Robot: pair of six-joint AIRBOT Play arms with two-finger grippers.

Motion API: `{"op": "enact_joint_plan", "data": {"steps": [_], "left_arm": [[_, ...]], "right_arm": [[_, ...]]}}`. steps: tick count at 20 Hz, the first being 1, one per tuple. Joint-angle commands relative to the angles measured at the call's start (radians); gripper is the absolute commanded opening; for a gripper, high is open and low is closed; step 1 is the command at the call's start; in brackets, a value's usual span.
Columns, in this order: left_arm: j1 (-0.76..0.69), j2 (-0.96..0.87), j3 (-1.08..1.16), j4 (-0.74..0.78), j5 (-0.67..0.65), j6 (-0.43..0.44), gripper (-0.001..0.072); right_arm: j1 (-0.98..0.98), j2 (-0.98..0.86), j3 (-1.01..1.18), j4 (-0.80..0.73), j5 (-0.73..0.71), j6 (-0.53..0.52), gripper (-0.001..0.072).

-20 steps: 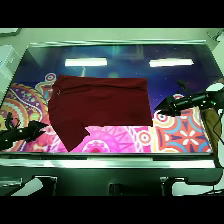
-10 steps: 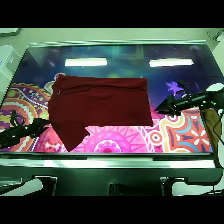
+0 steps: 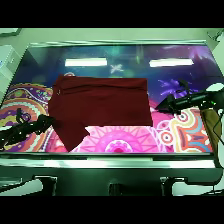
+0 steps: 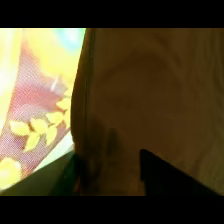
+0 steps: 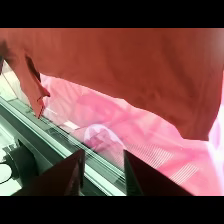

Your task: Fold the clothes and pants, and hang the long-sleeved shirts on hangers.

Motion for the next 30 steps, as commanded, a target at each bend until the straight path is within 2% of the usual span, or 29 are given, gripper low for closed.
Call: {"op": "enact_joint_plan", "data": {"steps": [1, 2, 4, 6, 9, 14, 19, 26, 30], "left_arm": [[-0.004, -0.027, -0.001, -0.006, -0.008, -0.007, 0.0095], [-0.004, -0.027, -0.001, -0.006, -0.016, -0.007, 0.0023], [-0.004, -0.027, 0.001, -0.005, -0.039, -0.007, 0.0023], [-0.004, -0.027, 0.009, -0.005, -0.061, -0.007, 0.0023], [-0.003, -0.026, 0.021, -0.006, -0.072, -0.007, 0.0023], [-0.004, -0.026, 0.021, -0.006, -0.091, -0.007, 0.0024], [-0.004, -0.026, 0.021, -0.006, -0.099, -0.007, 0.0024], [-0.004, -0.026, 0.021, -0.006, -0.121, -0.007, 0.0024], [-0.004, -0.026, 0.021, -0.006, -0.121, -0.007, 0.0024]], "right_arm": [[0.000, 0.001, 0.000, -0.001, -0.003, 0.005, 0.0307], [0.000, 0.001, 0.000, -0.008, -0.006, 0.004, 0.0307], [0.000, 0.001, 0.000, -0.057, -0.030, 0.003, 0.0323], [0.000, 0.000, 0.000, -0.161, -0.071, 0.000, 0.0441], [-0.001, -0.020, -0.001, -0.306, -0.098, 0.000, 0.0463], [0.000, -0.127, -0.038, -0.278, -0.126, -0.001, 0.0473], [0.000, -0.212, -0.076, -0.136, -0.170, -0.042, 0.0478], [0.001, -0.238, -0.107, -0.047, -0.197, -0.051, 0.0479], [0.064, -0.238, -0.107, -0.064, -0.206, -0.050, 0.0478]]}}
